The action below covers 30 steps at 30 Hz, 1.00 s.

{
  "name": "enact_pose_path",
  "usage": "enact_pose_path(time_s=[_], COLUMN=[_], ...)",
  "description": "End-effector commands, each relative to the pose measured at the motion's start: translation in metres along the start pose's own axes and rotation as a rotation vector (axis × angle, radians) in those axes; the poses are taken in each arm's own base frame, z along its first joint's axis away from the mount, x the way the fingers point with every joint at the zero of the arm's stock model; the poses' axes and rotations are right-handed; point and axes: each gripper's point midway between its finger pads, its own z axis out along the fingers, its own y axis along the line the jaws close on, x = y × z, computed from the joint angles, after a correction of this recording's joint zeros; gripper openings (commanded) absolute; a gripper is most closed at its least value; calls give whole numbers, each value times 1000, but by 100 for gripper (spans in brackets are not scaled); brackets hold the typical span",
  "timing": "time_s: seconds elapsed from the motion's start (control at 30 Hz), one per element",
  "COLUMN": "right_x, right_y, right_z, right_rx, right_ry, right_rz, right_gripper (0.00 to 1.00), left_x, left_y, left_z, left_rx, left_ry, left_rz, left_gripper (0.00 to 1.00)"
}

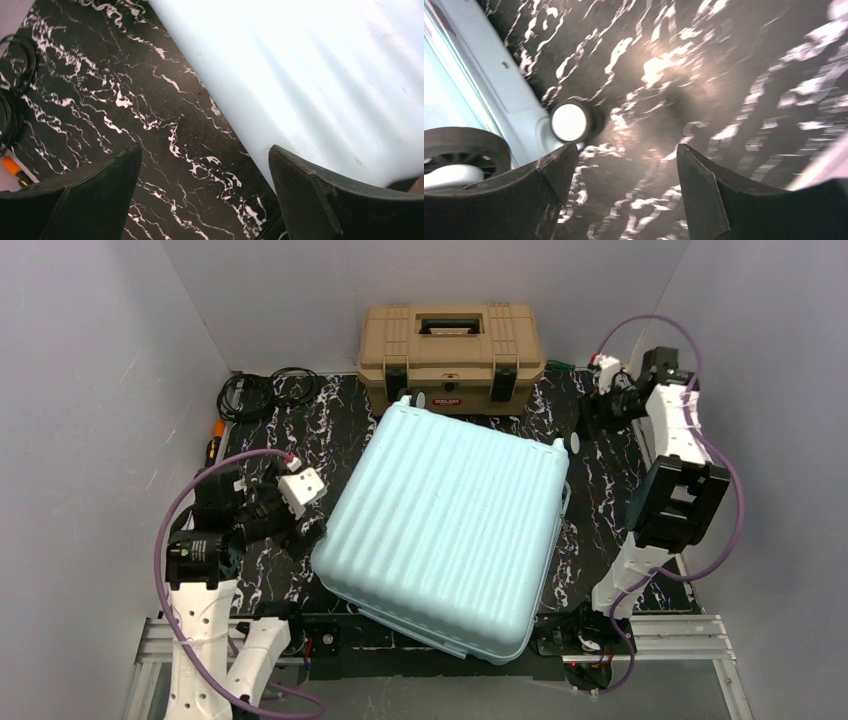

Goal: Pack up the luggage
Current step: Zip the luggage at the center of the board.

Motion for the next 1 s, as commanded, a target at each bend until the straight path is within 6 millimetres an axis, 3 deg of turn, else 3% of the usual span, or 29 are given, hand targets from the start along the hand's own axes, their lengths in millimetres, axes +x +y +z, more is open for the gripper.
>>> enact_pose_path(time_s=[0.0, 0.17, 0.37, 0.57, 0.77, 0.87, 0.97], right_x=[-28, -19, 11, -22, -43, -42, -36], right_y=[8, 3, 32, 59, 94, 105, 103], right_z=[-60, -81, -87, -87, -57, -48, -38], right_rx=[48, 72, -95, -35, -126, -183, -218], right_ry=[42, 155, 215, 120, 108, 115, 137], right_rz=[-265, -538, -1039, -1321, -1519, -1571, -1613], right_gripper=[86, 96, 98, 98, 98, 98, 98], left_x=[37, 55, 82, 93, 94, 94, 93], left_y=[-67, -76, -85, -91, -93, -93, -93], left_z=[-14, -18, -15, -18, -18, -15, -12], left_rx=[340, 411, 460, 523, 520, 511, 508], left_ry=[134, 199, 266, 317, 327, 320, 307], left_rz=[24, 61, 87, 73, 44, 19, 7], left_gripper=[98, 98, 98, 98, 98, 98, 98])
